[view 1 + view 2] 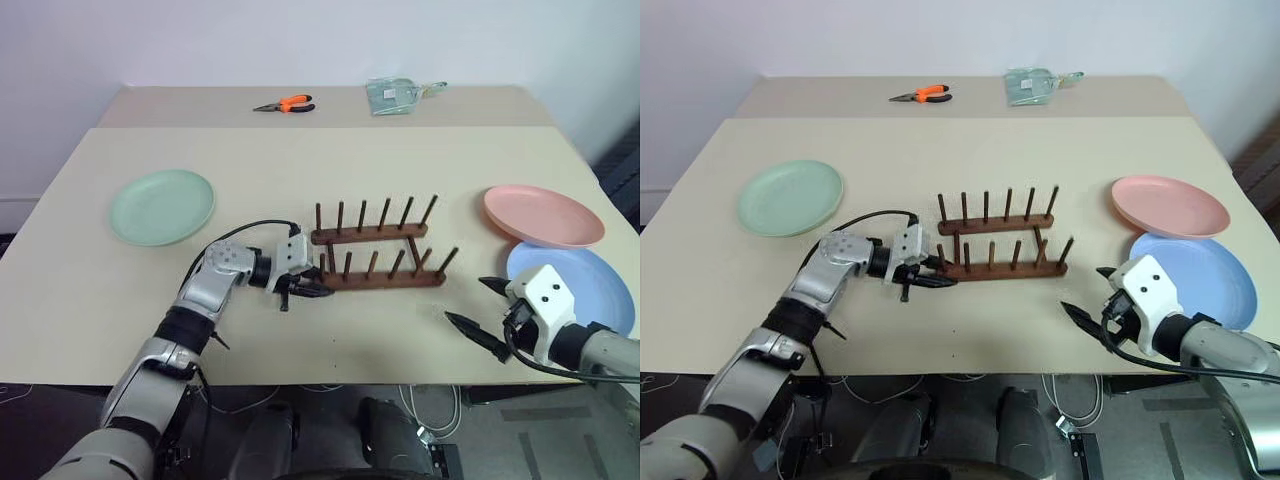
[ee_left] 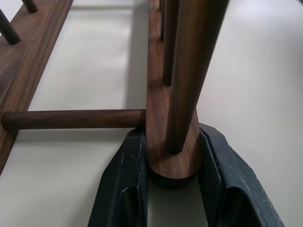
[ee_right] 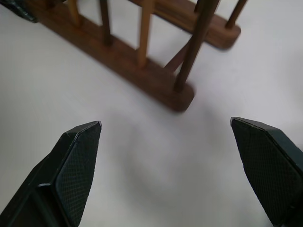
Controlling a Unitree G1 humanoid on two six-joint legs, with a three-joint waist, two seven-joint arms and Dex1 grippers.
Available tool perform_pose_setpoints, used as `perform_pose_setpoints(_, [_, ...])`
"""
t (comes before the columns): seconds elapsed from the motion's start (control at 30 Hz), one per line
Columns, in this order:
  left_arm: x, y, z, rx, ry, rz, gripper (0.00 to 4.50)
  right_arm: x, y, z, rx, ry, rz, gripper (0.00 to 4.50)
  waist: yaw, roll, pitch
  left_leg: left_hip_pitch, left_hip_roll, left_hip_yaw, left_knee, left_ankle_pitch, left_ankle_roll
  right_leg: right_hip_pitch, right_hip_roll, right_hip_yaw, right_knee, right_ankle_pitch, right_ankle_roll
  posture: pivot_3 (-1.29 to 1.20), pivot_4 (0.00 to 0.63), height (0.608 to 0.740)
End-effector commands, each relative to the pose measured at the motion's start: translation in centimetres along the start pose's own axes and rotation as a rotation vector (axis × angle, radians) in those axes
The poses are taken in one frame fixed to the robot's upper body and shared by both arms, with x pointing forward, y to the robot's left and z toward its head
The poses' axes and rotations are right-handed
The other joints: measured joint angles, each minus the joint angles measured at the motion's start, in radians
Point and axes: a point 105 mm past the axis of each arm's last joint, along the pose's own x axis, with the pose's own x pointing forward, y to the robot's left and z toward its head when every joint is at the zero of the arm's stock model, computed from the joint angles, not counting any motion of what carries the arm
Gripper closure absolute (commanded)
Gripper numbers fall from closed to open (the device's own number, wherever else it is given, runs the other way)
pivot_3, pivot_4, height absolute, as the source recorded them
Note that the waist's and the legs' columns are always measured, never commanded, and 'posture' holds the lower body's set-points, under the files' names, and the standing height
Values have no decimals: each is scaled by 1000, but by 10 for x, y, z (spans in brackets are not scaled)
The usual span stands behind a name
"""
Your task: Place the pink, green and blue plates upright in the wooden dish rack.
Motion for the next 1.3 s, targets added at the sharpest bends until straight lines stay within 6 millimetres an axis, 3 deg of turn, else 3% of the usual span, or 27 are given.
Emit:
perform_pose_setpoints(0.03, [-4,1,-3,2,47,31,2266,-1,-3,2,-26,-8,-5,0,0,0,0,0,0,0,1,0,0,0,0,0,0,0,0,0,150,740])
perform_pose_setpoints(0.1, [-9,2,-6,-15,62,65,1357,-2,-4,-2,-29,9,-13,0,0,0,0,0,0,0,1,0,0,0,0,0,0,0,0,0,150,740])
perform_pose_setpoints(0.2, [-28,-2,-13,-99,77,125,0,-4,-1,-12,-28,49,12,868,-3,0,0,0,0,0,1,0,0,0,0,0,0,0,0,0,150,740])
perform_pose_setpoints(0.23, [-35,-8,-15,-131,75,122,0,-4,2,-14,-27,59,28,1317,-6,1,0,0,0,0,1,0,1,0,0,0,0,0,1,0,150,740])
perform_pose_setpoints(0.3, [-46,-22,-14,-188,67,107,326,-3,7,-16,-30,66,54,2234,-15,1,0,1,1,0,0,-1,1,-1,0,0,1,0,1,0,150,740])
perform_pose_setpoints(0.43, [-47,-52,-7,-234,58,67,2317,8,20,-15,-39,57,105,4458,-22,2,-1,1,2,0,-1,-1,1,-1,0,0,1,-1,0,0,150,740])
perform_pose_setpoints(0.5, [-36,-56,-1,-232,39,94,3228,18,24,-15,-68,48,104,4500,-18,2,-1,1,2,0,0,-1,1,0,0,1,0,-1,-1,0,150,740])
perform_pose_setpoints(0.6, [-13,-49,8,-250,-24,183,3228,40,17,-23,-129,73,37,4500,-1,2,-1,0,1,0,2,-1,1,0,0,0,0,-1,-1,0,150,740])
perform_pose_setpoints(0.73, [7,-23,-1,-253,20,387,3228,62,7,-27,-172,82,-48,4500,1,1,-1,-2,0,-1,5,-1,1,0,0,0,0,-1,0,0,150,740])
perform_pose_setpoints(1.0, [7,24,-17,-304,61,659,3228,100,-31,-11,-180,20,-247,4500,-3,0,-4,2,0,-1,8,-1,1,4,0,0,3,0,-1,0,150,740])
perform_pose_setpoints(1.2, [6,35,-15,-278,42,679,3228,97,-46,-3,-219,-2,-260,4500,-2,0,-4,2,-1,-1,7,-1,1,3,1,0,3,2,2,0,150,740])
perform_pose_setpoints(1.3, [5,32,-5,-267,0,648,3269,67,-63,15,-337,-26,-278,3711,0,2,-3,1,-1,-1,7,-1,1,3,1,0,3,2,2,0,150,740])
